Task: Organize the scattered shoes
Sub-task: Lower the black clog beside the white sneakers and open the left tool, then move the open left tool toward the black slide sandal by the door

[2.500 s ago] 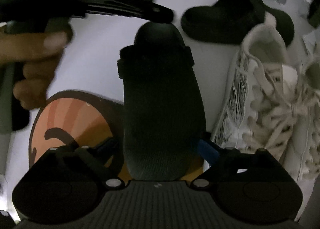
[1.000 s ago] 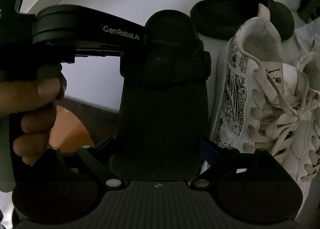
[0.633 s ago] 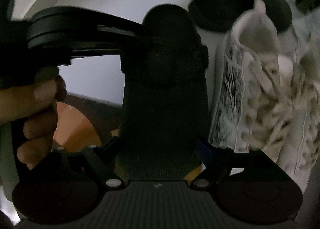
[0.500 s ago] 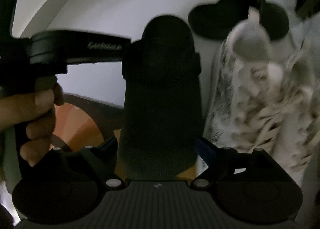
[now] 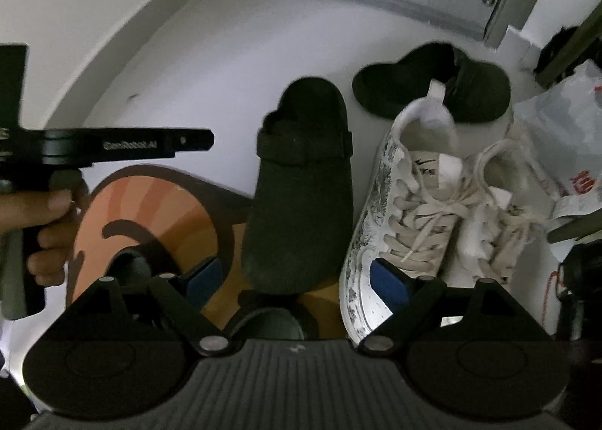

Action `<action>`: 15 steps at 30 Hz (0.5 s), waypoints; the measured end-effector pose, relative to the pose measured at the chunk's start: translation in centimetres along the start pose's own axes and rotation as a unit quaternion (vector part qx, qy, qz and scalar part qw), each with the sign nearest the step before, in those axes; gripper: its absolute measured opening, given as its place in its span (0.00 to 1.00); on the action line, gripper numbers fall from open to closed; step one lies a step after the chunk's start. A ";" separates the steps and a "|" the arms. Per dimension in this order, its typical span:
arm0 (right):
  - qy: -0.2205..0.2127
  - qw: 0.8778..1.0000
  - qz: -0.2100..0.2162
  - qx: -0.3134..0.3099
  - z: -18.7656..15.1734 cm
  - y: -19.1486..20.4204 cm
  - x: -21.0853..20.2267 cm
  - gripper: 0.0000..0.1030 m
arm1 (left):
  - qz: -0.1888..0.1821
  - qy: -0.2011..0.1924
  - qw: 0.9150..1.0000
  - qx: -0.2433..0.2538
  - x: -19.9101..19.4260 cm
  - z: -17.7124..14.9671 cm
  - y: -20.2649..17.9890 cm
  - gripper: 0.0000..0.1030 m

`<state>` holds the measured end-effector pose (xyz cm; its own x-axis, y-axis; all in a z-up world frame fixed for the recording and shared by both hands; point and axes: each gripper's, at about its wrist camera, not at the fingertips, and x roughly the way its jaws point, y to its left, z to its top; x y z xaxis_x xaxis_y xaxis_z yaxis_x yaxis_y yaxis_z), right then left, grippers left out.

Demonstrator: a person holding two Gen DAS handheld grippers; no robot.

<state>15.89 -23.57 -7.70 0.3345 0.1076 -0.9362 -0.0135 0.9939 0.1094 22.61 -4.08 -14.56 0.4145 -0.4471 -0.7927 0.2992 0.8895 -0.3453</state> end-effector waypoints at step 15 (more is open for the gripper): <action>-0.030 0.999 0.017 -0.038 -1.0 -4.5 -9.5 0.87 | -0.009 -0.018 1.000 0.001 -5.8 -1.5 -2.2 0.66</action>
<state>11.79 -29.00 0.39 0.3894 0.1416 -0.9101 -0.0960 0.9890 0.1129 18.26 -3.27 -9.94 0.4390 -0.4661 -0.7682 0.3081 0.8812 -0.3586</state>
